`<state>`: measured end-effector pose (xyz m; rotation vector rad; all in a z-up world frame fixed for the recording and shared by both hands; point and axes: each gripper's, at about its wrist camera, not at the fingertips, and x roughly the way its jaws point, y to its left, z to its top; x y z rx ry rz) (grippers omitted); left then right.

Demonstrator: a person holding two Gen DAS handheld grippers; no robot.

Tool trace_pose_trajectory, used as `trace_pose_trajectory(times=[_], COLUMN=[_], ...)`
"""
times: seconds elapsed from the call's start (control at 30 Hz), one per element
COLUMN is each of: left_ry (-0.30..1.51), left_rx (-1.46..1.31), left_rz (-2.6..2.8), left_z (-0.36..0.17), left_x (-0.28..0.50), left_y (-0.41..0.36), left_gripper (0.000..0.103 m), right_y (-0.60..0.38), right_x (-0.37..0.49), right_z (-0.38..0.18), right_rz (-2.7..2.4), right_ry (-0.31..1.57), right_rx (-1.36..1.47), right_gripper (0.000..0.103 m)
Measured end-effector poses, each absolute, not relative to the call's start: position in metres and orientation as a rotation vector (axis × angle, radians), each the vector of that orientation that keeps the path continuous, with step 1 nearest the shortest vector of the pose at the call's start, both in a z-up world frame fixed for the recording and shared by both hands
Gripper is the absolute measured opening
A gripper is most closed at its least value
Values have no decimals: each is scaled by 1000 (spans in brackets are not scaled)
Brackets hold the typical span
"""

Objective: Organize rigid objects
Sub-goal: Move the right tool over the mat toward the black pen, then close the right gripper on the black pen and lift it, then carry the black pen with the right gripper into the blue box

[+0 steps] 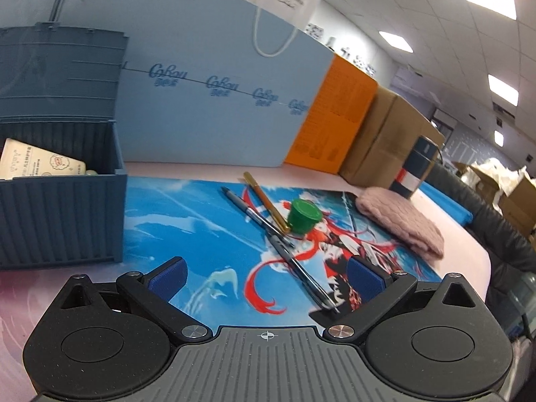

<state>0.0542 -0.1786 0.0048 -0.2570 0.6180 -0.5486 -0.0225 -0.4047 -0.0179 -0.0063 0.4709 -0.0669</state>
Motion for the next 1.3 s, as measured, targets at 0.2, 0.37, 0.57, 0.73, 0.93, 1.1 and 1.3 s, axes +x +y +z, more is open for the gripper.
trace_pose_trajectory(times=[0.2,0.37,0.57,0.73,0.93,1.1,1.3], left_ry=[653,664,673,683,698,671,635], left_rx=[-326,-339,-337,-373,-485,-564,-634], left_rz=[-558,-564,-568,-566,-582,-564,-576], left_z=[5,2,-3,-6,-4,5,21], left_x=[77,92,100,105,110,113,113], left_y=[-174,-172,-163,-148,-126,-105,-82], left_gripper=[90,81,81,80,82,83,88], right_y=[-394,-382,-375,-364,-352,-335,-306], right_x=[41,73,95,96,84,70,57], right_z=[-25,-34,-37,-36,-26,2,40], right_rz=[2,27,39,60,83,116,166], right_ry=[591,643,685,692,655,553,389], right_rx=[4,-16,-34,-78,-69,-47,-21], right_gripper=[47,40,25,9,9,9,9])
